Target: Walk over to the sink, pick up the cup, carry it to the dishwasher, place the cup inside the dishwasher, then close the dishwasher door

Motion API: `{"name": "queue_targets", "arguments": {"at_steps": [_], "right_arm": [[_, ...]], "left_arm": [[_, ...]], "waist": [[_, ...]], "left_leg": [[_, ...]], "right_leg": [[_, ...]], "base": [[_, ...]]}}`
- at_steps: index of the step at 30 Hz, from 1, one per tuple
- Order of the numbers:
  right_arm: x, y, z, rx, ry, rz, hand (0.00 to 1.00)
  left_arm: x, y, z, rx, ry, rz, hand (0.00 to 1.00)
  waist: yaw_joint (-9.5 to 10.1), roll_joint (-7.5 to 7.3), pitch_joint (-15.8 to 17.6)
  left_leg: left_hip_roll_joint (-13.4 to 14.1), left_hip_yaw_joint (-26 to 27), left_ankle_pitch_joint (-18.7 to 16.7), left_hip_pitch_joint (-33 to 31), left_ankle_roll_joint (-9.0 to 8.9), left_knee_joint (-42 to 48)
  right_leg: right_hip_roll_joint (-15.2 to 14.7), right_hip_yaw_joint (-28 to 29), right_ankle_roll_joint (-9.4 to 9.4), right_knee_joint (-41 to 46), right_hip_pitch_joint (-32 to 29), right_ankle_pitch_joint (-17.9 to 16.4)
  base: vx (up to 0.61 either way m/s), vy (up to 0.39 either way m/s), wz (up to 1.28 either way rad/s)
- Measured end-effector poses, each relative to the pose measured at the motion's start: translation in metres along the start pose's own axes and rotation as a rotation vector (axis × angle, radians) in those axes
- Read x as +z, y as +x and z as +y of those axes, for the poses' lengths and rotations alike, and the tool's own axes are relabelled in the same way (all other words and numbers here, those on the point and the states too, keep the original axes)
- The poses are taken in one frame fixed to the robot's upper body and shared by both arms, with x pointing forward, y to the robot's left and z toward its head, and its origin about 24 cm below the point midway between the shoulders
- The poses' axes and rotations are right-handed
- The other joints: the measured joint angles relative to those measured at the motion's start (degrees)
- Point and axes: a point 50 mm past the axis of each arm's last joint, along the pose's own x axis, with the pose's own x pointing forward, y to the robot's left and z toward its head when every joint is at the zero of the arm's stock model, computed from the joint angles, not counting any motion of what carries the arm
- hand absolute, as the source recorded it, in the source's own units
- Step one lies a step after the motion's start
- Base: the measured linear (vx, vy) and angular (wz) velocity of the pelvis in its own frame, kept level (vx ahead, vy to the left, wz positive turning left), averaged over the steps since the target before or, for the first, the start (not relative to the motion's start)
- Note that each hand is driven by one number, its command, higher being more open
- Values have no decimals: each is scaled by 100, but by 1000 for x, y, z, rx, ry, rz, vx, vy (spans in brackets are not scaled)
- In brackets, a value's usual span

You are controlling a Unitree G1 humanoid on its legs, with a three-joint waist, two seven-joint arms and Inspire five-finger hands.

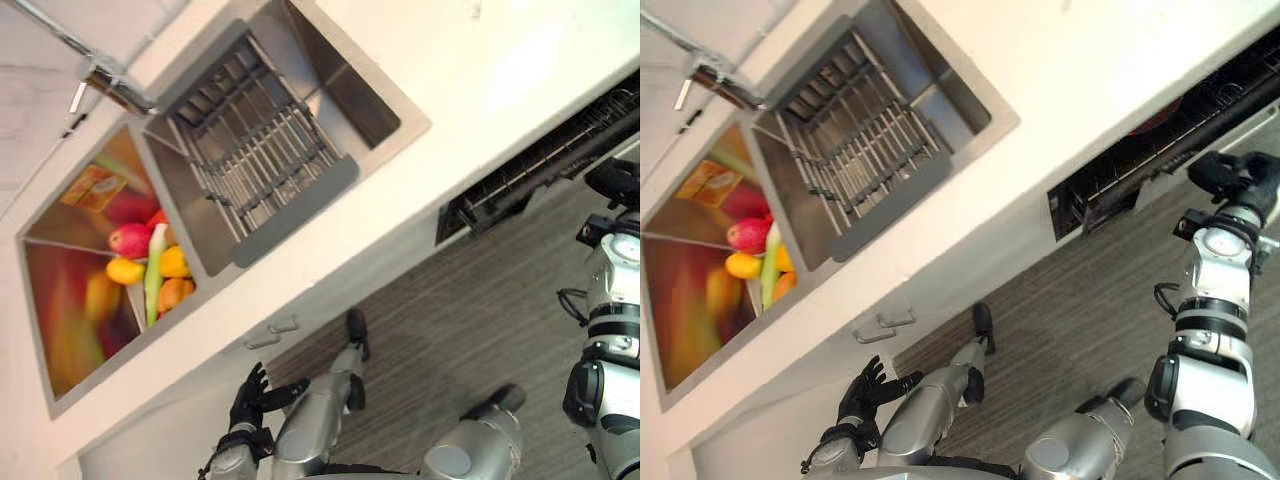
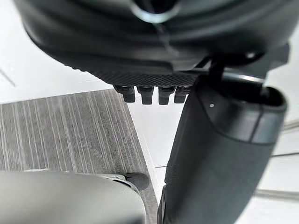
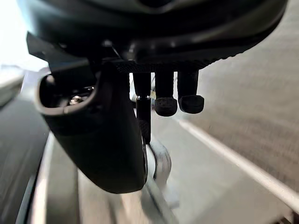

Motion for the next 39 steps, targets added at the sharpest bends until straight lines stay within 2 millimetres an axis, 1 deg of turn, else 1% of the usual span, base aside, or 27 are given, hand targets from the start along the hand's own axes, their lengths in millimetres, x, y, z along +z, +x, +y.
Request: {"name": "queue_targets", "arguments": {"at_steps": [5,7,8,9,10,12,13,14,15,16,17,18,19,22,23,26,28,29,30,31,33,34,35,36,37,38,39], "right_arm": [[-9,-2,5,73,-68,16,100],[-21,-7,7,85,-71,31,100],[-38,-15,11,109,-50,54,100],[-61,-29,16,138,-9,97,100],[-75,-38,19,155,22,126,100],[-133,-85,28,197,119,263,100],[-166,-119,34,225,157,357,100],[-181,-137,36,234,168,405,100],[-210,-173,36,237,175,511,100],[-239,-210,27,214,165,651,100],[-252,-227,21,191,161,721,100],[-273,-260,4,134,139,846,100],[-284,-281,-12,55,132,927,100],[-291,-296,-34,-52,90,972,100],[-292,-302,-40,-58,62,984,100],[-294,-309,-39,-24,15,1004,100],[-295,-311,-34,-15,24,1029,100],[-296,-315,-28,1,37,1058,100],[-296,-317,-25,19,43,1075,100],[-297,-319,-22,36,48,1089,100],[-297,-332,-5,134,69,1132,100],[-297,-340,4,175,86,1151,100],[-296,-348,14,209,112,1172,100],[-296,-346,14,213,117,1163,100],[-296,-343,13,226,99,1140,100],[-295,-341,13,233,90,1122,100],[-293,-339,15,248,77,1097,100]], "left_arm": [[-16,-5,-2,-27,-67,56,100],[-21,-6,-4,-34,-78,74,100],[-25,-8,-2,-32,-84,93,100],[-30,-9,1,-30,-92,112,100],[-34,-11,3,-26,-92,125,100],[-39,-16,12,-1,-96,137,100],[-42,-19,18,19,-113,135,100],[-43,-20,20,28,-118,134,100],[-44,-21,23,46,-132,135,100],[-47,-23,27,64,-143,144,100],[-48,-24,28,72,-148,147,100],[-50,-25,31,91,-162,149,100],[-51,-27,35,107,-170,146,100],[-48,-28,45,128,-142,129,100],[-46,-29,51,139,-127,126,100],[-38,-28,65,150,-68,117,100],[-31,-24,70,149,-30,114,100],[-28,-21,70,144,-7,111,100],[-27,-21,71,141,12,112,100],[-26,-20,71,138,34,115,100],[-21,-18,71,144,79,108,100],[-18,-17,74,157,92,103,100],[-15,-17,77,170,114,99,100],[-15,-17,77,178,130,101,100],[-17,-17,76,189,139,107,100],[-17,-17,77,198,146,109,100],[-17,-17,78,208,145,110,100]], "waist": [[-93,127,-149],[-73,153,-261],[-52,146,-392],[-21,36,-512],[-16,-8,-556],[-14,-211,-709],[-7,-329,-762],[-6,-374,-781],[-9,-450,-802],[-18,-508,-831],[-20,-538,-844],[-28,-602,-870],[-39,-691,-909],[-78,-950,-992],[-75,-1127,-1086],[-65,-1493,-1287],[-67,-1675,-1277],[-73,-1781,-1278],[-91,-1824,-1274],[-116,-1810,-1278],[-226,-1915,-1270],[-230,-2010,-1289],[-232,-2103,-1303],[-267,-2104,-1298],[-309,-1995,-1286],[-321,-1925,-1278],[-311,-1965,-1268]], "left_leg": [[-17,-96,5,199,-8,-2],[37,-89,11,222,-27,-4],[91,-84,9,227,-55,-5],[164,-79,8,241,-89,-6],[202,-76,6,281,-103,-6],[322,-64,-33,416,-212,-7],[415,-40,-60,452,-258,-8],[452,-28,-65,452,-268,-8],[530,11,-115,453,-341,-9],[571,40,-122,470,-351,-9],[600,49,-128,490,-359,-9],[626,61,-134,525,-366,-10],[638,102,-133,551,-364,-10],[664,107,-145,636,-371,-37],[677,112,-195,666,-407,-40],[682,106,-269,713,-354,-43],[634,94,-300,740,-317,-42],[591,112,-300,735,-283,-1],[515,91,-353,757,-232,-30],[472,46,-367,774,-218,-42],[376,-248,-387,738,-204,-48],[331,-387,-369,715,-231,-48],[310,-583,-334,691,-254,-50],[350,-758,-335,690,-256,-52],[513,-995,-374,688,-262,-52],[715,-1217,-403,666,-339,-53],[790,-1338,-432,630,-416,-54]], "right_leg": [[33,-43,0,7,321,-106],[92,-43,0,-33,358,-106],[156,-41,-3,-70,369,-108],[241,-42,0,-150,404,-105],[296,-45,1,-223,467,-104],[481,-69,2,-427,646,-100],[589,-50,1,-505,679,-104],[643,-36,2,-550,680,-102],[748,-2,4,-629,686,-88],[823,8,4,-722,734,-48],[853,7,4,-768,765,-27],[914,5,4,-866,838,30],[965,26,6,-982,868,103],[1091,29,-2,-1265,1041,226],[1139,27,-6,-1360,1093,247],[1166,15,-59,-1395,1116,100],[1155,208,-274,-1248,1083,-110],[1156,413,-605,-1149,1016,-298],[1185,729,-914,-1025,960,-516],[1262,985,-1019,-1018,952,-626],[1649,1765,-1306,-1197,990,-834],[1762,1969,-1332,-1321,1072,-813],[1833,2156,-1173,-1300,1124,-690],[1899,2256,-1115,-1037,1085,-635],[2053,2568,-1156,-412,807,-716],[2455,3073,-1203,-548,709,-954],[2832,3472,-1233,-1069,650,-1087]], "base": [[76,-95,16],[32,-104,-2],[22,-89,-6],[29,-98,-6],[32,-112,-5],[25,-117,-8],[10,-96,-13],[0,-87,-19],[-4,-74,-17],[-5,-67,-15],[-1,-65,-10],[3,-58,-14],[0,-55,-16],[-19,-30,-6],[-57,-44,-6],[-55,-48,1],[-48,-46,21],[-22,-31,31],[-11,-30,37],[10,-44,48],[32,-74,70],[99,-100,80],[93,-81,80],[87,-107,91],[-12,-132,87],[-86,-200,79],[-116,-175,102]]}}
